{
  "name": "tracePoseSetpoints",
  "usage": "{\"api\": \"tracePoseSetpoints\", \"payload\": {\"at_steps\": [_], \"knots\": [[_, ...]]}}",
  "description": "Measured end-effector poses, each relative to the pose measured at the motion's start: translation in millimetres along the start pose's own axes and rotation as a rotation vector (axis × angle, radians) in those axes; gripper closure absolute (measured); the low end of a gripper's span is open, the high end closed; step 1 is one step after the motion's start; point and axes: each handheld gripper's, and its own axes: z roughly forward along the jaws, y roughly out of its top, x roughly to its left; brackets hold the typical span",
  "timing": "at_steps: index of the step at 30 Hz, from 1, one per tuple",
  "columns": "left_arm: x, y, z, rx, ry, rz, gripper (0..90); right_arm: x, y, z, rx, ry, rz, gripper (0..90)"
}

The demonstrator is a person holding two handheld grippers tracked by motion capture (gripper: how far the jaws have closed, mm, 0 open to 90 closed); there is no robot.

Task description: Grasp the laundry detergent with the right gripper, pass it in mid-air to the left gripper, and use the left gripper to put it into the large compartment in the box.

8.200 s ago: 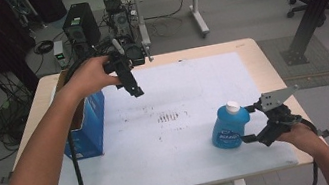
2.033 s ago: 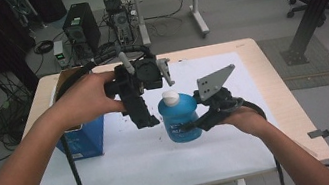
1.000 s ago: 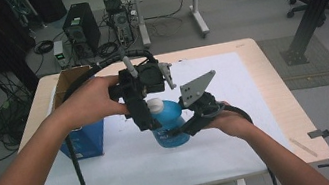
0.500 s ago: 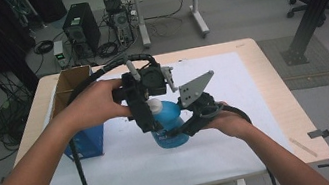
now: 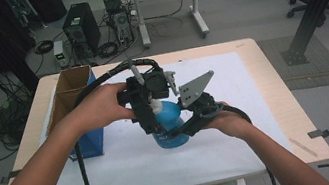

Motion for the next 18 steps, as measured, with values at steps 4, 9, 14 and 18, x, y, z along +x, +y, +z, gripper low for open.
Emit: {"api": "tracePoseSetpoints", "payload": {"at_steps": [4,9,14,18], "knots": [[0.0,0.7,-0.2,-0.009,0.003,0.009,10.1,0.0,-0.2,0.5,0.001,-0.001,0.000,44.5],[0.9,0.7,0.4,-0.009,0.004,0.011,11.4,-0.2,-1.0,0.7,-0.004,0.002,0.002,44.5],[1.5,0.0,1.0,-0.006,0.001,0.012,13.7,-0.7,-1.2,0.6,-0.004,0.001,0.003,44.5],[1.2,0.0,1.3,-0.008,-0.001,0.015,16.3,-1.0,-1.2,1.0,-0.004,0.002,0.003,44.5]]}}
